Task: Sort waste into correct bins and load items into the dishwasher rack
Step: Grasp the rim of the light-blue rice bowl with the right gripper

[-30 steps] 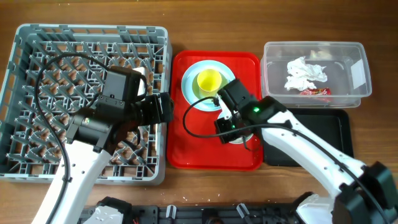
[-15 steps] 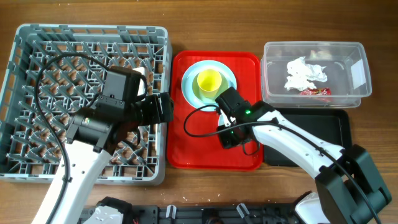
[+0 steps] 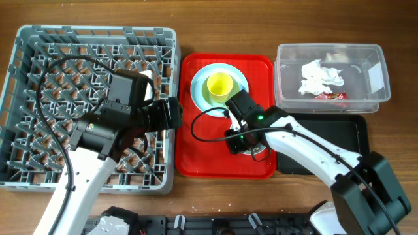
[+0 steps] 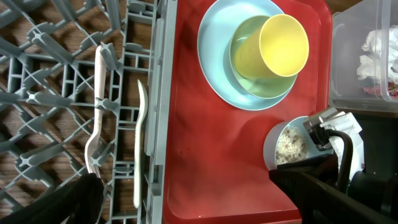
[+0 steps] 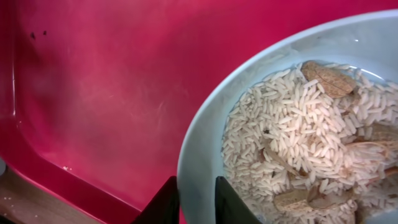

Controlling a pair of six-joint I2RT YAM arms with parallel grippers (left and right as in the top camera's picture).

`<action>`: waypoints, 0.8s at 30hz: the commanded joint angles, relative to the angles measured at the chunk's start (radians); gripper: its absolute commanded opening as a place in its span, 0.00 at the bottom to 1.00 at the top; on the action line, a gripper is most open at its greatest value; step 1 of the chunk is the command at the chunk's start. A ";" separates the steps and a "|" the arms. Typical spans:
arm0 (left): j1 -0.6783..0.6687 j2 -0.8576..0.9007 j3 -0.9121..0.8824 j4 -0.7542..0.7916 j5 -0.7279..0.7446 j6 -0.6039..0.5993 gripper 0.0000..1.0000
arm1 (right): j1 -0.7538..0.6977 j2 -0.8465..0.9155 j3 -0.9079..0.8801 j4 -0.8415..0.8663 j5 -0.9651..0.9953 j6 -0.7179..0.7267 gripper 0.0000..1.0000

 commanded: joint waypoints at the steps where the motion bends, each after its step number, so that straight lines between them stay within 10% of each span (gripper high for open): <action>1: -0.003 0.001 0.008 0.003 -0.007 -0.013 1.00 | 0.004 0.015 -0.016 0.000 0.025 0.003 0.18; 24: -0.003 0.001 0.008 0.003 -0.007 -0.013 1.00 | 0.004 -0.235 0.028 -0.047 0.027 0.031 0.04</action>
